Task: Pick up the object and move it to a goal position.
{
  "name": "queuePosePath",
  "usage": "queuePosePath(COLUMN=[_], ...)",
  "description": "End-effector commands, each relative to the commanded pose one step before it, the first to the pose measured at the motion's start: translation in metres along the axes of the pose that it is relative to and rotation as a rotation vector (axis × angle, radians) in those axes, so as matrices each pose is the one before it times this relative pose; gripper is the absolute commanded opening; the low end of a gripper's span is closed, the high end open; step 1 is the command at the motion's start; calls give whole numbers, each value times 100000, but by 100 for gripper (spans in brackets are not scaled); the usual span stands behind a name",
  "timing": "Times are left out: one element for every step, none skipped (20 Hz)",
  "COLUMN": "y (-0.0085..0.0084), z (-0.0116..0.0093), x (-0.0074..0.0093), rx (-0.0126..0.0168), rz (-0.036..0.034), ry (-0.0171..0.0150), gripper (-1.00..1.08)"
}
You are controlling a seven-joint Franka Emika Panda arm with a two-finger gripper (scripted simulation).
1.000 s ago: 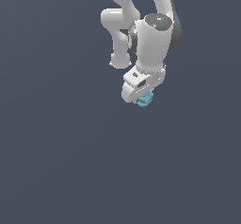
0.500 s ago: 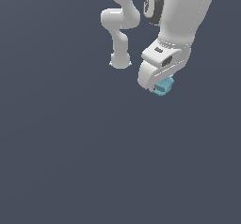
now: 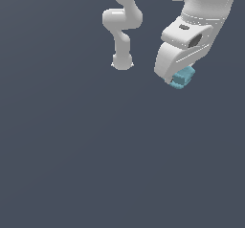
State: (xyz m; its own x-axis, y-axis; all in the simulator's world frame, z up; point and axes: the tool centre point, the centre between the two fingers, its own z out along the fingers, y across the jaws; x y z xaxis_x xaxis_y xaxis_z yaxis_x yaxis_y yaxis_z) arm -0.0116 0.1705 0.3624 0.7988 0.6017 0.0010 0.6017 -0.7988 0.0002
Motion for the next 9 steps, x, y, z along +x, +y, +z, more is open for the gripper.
queuePosePath(y=[-158, -44, -35, -27, -19, -13, -8, -4, -1], z=[-786, -221, -185, -151, -119, -89, -61, -35, -11], x=[440, 132, 114, 95, 78, 60, 43, 25, 8], rx=[31, 0, 0, 0, 0, 0, 0, 0, 0], rz=[54, 0, 0, 0, 0, 0, 0, 0, 0], ry=[-83, 0, 0, 0, 0, 0, 0, 0, 0], gripper=[-100, -100, -100, -100, -100, -100, -100, -100, -100])
